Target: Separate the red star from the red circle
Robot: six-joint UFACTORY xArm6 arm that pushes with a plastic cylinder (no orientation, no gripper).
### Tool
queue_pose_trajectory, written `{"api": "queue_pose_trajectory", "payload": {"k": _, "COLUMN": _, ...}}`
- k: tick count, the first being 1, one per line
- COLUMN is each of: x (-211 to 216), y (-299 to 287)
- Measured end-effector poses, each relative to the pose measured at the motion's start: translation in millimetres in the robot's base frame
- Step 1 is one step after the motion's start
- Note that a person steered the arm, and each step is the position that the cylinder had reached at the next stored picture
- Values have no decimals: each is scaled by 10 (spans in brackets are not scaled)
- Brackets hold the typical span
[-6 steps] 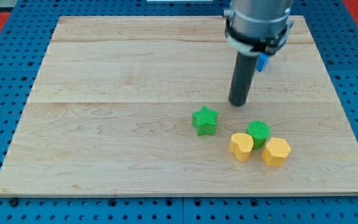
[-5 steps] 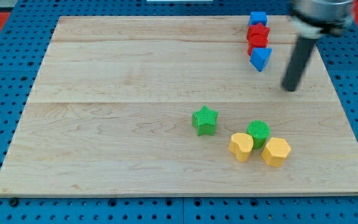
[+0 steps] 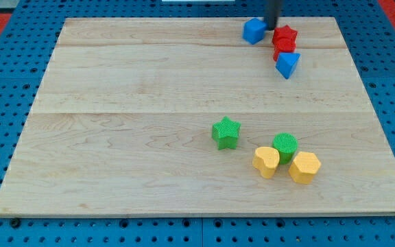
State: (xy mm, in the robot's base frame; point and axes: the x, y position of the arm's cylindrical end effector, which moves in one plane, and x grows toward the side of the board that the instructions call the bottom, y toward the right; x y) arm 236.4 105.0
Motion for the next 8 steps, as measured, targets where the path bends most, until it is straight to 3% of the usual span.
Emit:
{"api": "queue_pose_trajectory", "payload": {"k": 1, "x": 199, "y": -473}}
{"api": "queue_pose_trajectory", "payload": {"k": 3, "x": -193, "y": 917}}
{"api": "queue_pose_trajectory", "payload": {"k": 4, "x": -49, "y": 1150}}
{"api": "queue_pose_trajectory", "payload": {"k": 6, "x": 172, "y": -242}}
{"api": "queue_pose_trajectory", "payload": {"k": 7, "x": 116, "y": 86}}
{"api": "queue_pose_trajectory", "payload": {"k": 8, "x": 285, "y": 802}}
